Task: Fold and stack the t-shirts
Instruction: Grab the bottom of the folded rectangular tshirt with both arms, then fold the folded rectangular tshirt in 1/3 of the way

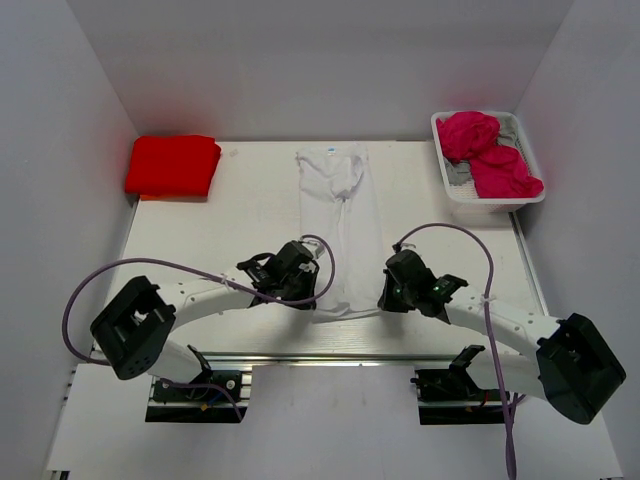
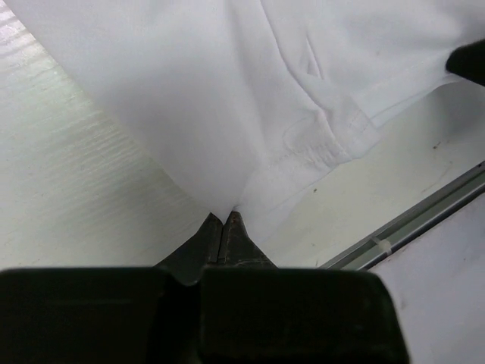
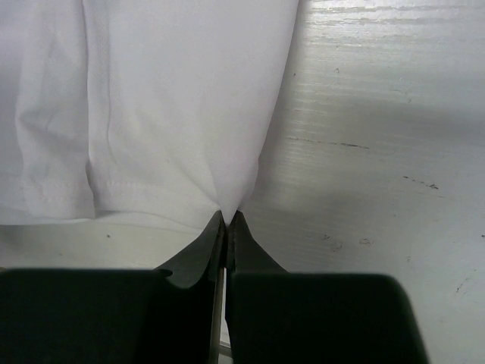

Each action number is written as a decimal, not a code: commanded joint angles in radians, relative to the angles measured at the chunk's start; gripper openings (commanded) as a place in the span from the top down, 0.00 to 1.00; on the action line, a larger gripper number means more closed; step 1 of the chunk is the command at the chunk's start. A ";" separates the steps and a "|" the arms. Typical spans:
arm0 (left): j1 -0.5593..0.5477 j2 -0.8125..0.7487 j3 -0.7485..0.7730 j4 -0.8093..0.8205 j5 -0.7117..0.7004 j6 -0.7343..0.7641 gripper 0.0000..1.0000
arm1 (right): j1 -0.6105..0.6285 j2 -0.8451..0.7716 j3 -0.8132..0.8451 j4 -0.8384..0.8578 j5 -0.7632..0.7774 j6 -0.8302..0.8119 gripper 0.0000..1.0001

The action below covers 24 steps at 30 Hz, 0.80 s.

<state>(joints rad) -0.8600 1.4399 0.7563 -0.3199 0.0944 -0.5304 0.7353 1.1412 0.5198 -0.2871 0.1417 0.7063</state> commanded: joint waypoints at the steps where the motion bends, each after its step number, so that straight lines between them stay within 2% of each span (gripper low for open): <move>1: -0.005 -0.045 0.043 0.010 -0.024 0.006 1.00 | 0.003 -0.001 0.034 0.012 -0.002 -0.044 1.00; 5: 0.016 -0.036 0.165 -0.083 -0.094 0.015 1.00 | -0.002 0.032 0.144 -0.013 0.086 -0.080 1.00; 7: 0.016 -0.015 0.224 -0.129 -0.201 0.015 1.00 | -0.010 0.051 0.222 -0.024 0.148 -0.097 1.00; 9: 0.027 0.023 0.293 -0.149 -0.243 0.027 1.00 | -0.019 0.104 0.256 -0.029 0.171 -0.117 1.00; 14: 0.071 0.141 0.458 -0.229 -0.352 0.018 1.00 | -0.066 0.258 0.468 -0.083 0.243 -0.120 1.00; 18: 0.143 0.227 0.544 -0.229 -0.352 0.018 1.00 | -0.117 0.406 0.626 -0.096 0.240 -0.143 1.00; 24: 0.232 0.355 0.687 -0.189 -0.332 0.044 1.00 | -0.180 0.535 0.785 -0.119 0.242 -0.174 1.00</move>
<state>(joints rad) -0.6621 1.7779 1.3579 -0.5194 -0.2226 -0.5102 0.5819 1.6520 1.2224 -0.3794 0.3569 0.5610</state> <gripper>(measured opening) 0.021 0.012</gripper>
